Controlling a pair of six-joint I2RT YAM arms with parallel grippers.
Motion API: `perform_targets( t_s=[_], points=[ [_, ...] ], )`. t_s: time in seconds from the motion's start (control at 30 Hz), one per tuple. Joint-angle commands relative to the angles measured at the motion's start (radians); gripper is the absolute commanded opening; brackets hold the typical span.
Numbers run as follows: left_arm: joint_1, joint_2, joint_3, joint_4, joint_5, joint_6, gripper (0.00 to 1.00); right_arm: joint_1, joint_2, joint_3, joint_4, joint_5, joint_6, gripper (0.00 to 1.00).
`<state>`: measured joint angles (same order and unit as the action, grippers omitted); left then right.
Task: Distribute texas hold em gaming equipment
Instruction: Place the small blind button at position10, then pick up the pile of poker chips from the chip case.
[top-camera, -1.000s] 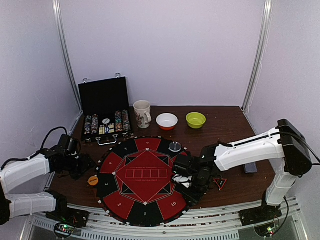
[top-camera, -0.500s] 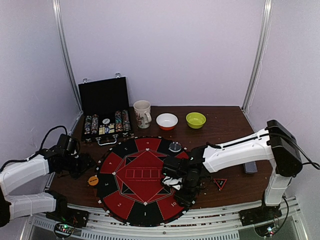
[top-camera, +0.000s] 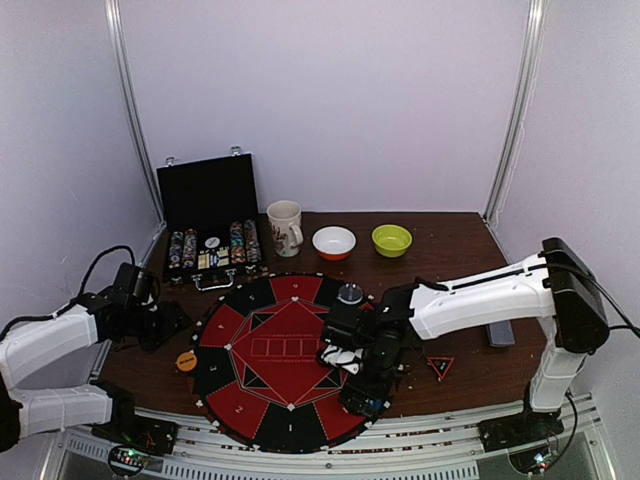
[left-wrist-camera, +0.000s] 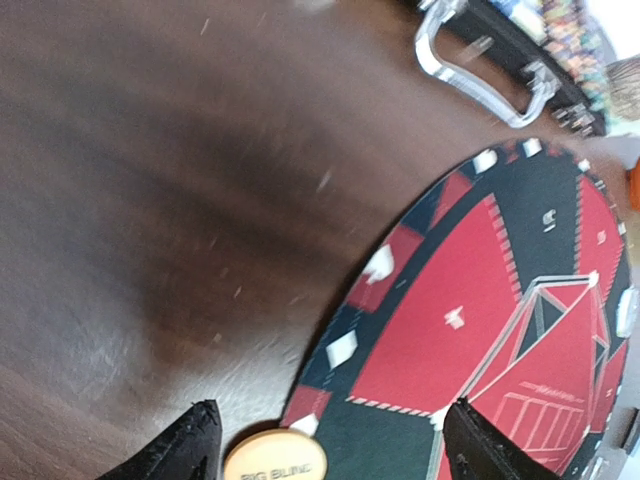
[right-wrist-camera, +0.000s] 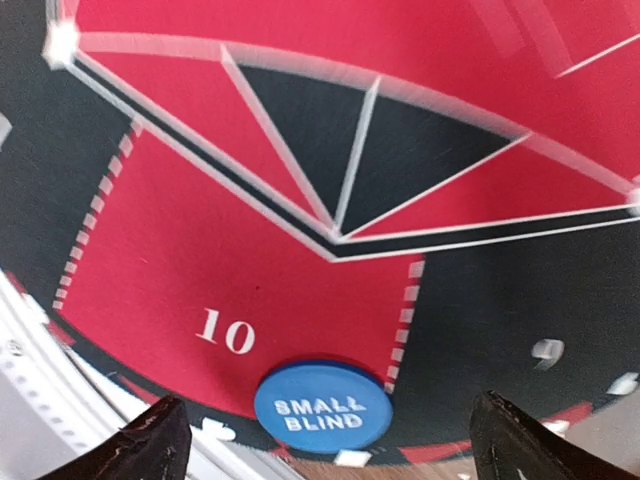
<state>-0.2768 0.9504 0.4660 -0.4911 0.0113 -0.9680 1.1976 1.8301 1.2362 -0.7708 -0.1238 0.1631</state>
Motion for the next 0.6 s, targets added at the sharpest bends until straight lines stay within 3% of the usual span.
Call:
perform_targets(
  t_s=[0.0,0.13,0.33,0.57],
  points=[
    [-0.004,0.005,0.085,0.034,-0.057,0.058,0.79,-0.067,-0.144,0.064,-0.017,0.108,0.004,1.0],
    [-0.003,0.037,0.15,0.054,-0.089,0.103,0.79,-0.239,-0.258,0.084,-0.036,0.222,0.037,1.0],
    [-0.003,0.131,0.292,0.139,-0.142,0.212,0.79,-0.651,-0.367,-0.009,-0.116,0.27,0.052,1.0],
    [-0.003,0.246,0.411,0.326,-0.12,0.304,0.8,-1.037,-0.427,-0.094,-0.093,0.175,0.044,1.0]
  ],
)
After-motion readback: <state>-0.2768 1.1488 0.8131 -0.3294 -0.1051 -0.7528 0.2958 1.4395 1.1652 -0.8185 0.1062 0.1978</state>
